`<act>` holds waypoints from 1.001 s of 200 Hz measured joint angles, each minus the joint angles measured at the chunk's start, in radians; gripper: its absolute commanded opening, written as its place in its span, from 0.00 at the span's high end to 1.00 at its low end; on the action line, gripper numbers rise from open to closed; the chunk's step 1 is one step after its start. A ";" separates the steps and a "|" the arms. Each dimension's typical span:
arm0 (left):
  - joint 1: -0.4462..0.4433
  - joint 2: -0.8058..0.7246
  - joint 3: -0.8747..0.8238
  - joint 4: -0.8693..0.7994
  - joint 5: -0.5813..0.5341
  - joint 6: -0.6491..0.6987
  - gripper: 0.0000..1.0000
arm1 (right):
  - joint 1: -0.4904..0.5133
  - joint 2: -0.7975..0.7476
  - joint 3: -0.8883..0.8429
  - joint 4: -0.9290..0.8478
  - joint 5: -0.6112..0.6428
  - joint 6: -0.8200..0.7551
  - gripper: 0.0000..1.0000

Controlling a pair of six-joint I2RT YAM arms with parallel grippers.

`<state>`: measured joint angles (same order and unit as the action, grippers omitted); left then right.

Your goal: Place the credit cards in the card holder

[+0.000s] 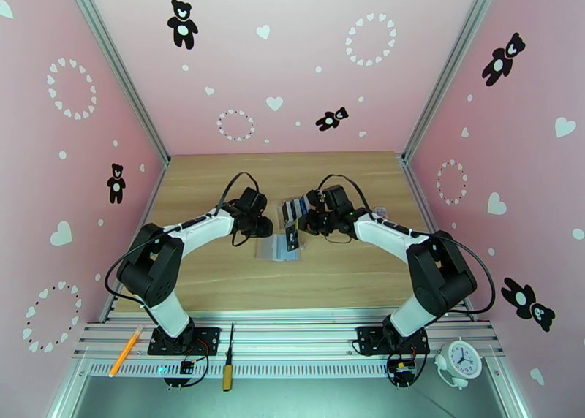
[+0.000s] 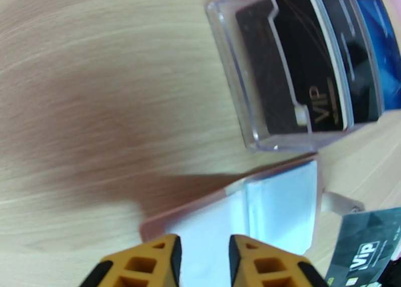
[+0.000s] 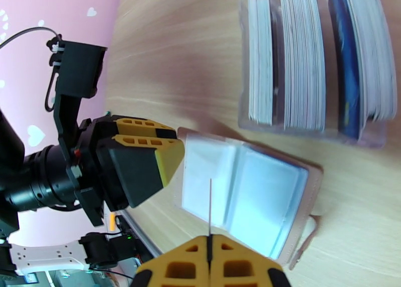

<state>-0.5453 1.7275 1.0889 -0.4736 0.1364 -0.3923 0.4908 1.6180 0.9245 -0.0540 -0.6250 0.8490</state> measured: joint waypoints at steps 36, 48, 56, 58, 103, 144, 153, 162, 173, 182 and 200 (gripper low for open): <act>-0.014 0.000 -0.032 -0.021 -0.040 0.012 0.72 | 0.008 -0.001 -0.060 0.105 -0.022 0.047 1.00; -0.014 -0.001 -0.041 -0.025 -0.050 0.012 0.72 | 0.011 -0.001 -0.074 0.133 -0.023 0.057 1.00; -0.014 -0.001 -0.047 -0.028 -0.055 0.012 0.72 | 0.013 -0.001 -0.080 0.148 -0.023 0.062 1.00; -0.015 -0.001 -0.048 -0.029 -0.056 0.012 0.72 | 0.013 -0.001 -0.082 0.152 -0.023 0.066 1.00; -0.015 -0.007 -0.073 -0.035 -0.070 0.012 0.72 | 0.038 0.008 -0.090 0.229 -0.017 0.092 1.00; -0.015 -0.006 -0.080 -0.031 -0.070 0.012 0.72 | 0.056 0.043 -0.092 0.267 -0.002 0.105 1.00; -0.015 -0.006 -0.083 -0.030 -0.070 0.012 0.72 | 0.059 0.053 -0.093 0.274 0.002 0.109 1.00; -0.015 -0.006 -0.086 -0.028 -0.070 0.012 0.72 | 0.060 0.064 -0.094 0.283 0.004 0.113 1.00; -0.015 -0.004 -0.088 -0.027 -0.070 0.012 0.72 | 0.060 0.076 -0.098 0.298 0.007 0.120 1.00; -0.015 -0.002 -0.088 -0.027 -0.070 0.012 0.72 | 0.060 0.087 -0.101 0.311 0.009 0.127 1.00; -0.015 0.007 -0.089 -0.025 -0.070 0.013 0.73 | 0.061 0.111 -0.106 0.336 0.013 0.140 1.00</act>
<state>-0.5602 1.7344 0.9997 -0.4984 0.0666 -0.3798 0.5518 1.7287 0.8185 0.2817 -0.6125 0.9886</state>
